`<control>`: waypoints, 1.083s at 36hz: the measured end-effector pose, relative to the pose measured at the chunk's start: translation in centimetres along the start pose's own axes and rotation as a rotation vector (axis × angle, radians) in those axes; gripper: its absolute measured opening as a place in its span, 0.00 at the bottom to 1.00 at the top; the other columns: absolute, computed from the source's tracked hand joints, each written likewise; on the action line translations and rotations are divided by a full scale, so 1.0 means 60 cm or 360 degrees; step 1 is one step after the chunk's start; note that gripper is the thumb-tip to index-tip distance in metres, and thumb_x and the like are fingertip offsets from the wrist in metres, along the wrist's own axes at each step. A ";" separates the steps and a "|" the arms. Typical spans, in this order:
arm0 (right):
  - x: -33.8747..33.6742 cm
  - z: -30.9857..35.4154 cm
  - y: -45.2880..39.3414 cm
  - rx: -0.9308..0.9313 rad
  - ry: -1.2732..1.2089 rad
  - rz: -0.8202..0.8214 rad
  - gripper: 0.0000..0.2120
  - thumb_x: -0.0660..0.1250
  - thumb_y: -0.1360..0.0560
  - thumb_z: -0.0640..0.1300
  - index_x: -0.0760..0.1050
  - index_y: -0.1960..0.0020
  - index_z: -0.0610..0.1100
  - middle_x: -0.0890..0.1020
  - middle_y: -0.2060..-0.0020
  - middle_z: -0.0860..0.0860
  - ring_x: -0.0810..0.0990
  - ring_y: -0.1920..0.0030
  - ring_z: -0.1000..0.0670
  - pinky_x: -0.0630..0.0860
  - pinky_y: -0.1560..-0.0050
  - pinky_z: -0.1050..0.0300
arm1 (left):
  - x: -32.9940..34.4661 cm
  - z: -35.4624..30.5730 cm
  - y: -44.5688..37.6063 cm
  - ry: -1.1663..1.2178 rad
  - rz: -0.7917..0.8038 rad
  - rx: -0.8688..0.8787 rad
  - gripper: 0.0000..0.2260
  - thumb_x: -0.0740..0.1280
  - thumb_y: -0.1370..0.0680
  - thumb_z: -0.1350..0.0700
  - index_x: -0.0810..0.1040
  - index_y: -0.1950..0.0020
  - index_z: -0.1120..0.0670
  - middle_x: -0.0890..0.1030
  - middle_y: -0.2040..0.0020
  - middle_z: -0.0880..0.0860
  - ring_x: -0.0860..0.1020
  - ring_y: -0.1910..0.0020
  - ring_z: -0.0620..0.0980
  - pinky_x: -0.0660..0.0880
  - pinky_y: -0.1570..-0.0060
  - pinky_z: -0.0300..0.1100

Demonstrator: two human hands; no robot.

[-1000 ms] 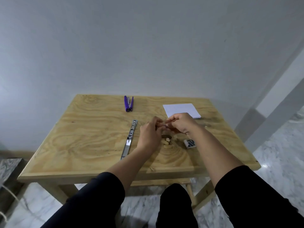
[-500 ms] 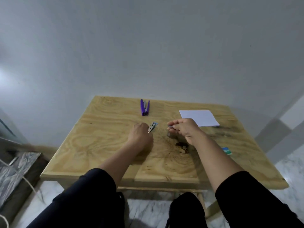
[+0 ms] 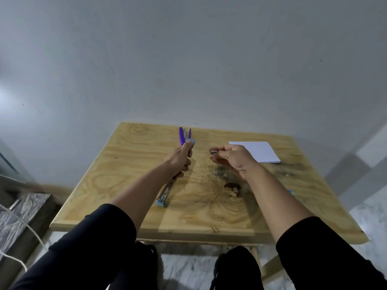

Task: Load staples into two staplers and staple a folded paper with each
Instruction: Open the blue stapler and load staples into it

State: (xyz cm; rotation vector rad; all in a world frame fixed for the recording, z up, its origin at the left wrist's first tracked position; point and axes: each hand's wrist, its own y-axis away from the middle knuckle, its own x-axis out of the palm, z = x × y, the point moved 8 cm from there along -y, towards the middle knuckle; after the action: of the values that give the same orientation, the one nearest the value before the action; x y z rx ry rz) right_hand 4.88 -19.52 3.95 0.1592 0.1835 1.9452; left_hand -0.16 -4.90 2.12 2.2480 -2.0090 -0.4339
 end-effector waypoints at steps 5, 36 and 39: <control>0.004 0.005 0.005 -0.0015 0.0007 0.0049 0.04 0.68 0.28 0.32 0.80 0.55 0.37 0.82 0.63 0.44 0.82 0.62 0.50 0.81 0.56 0.64 | 0.003 0.006 0.004 -0.0016 0.0099 -0.0060 0.17 0.53 0.21 0.42 0.63 0.64 0.52 0.62 0.71 0.48 0.60 0.74 0.45 0.60 0.74 0.38; 0.049 0.062 0.025 -0.0558 0.1161 0.0148 0.03 0.70 0.27 0.39 0.80 0.56 0.45 0.82 0.63 0.52 0.80 0.60 0.54 0.77 0.58 0.64 | 0.039 0.002 0.038 0.0403 0.0717 -0.0200 0.21 0.46 0.20 0.57 0.65 0.31 0.64 0.75 0.52 0.58 0.71 0.63 0.48 0.67 0.64 0.44; 0.067 0.068 0.029 -0.0626 0.1334 0.0227 0.02 0.73 0.30 0.43 0.81 0.58 0.48 0.78 0.63 0.56 0.76 0.61 0.54 0.72 0.61 0.64 | 0.042 -0.004 0.042 0.0439 0.0827 -0.0180 0.21 0.46 0.20 0.58 0.65 0.31 0.64 0.74 0.46 0.61 0.72 0.61 0.47 0.72 0.64 0.42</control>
State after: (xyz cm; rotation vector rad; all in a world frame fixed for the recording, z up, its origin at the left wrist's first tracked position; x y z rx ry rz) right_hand 2.61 -16.21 8.38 -0.9341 0.3341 2.0427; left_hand -2.30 -7.73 2.64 1.5338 -2.2314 -0.1675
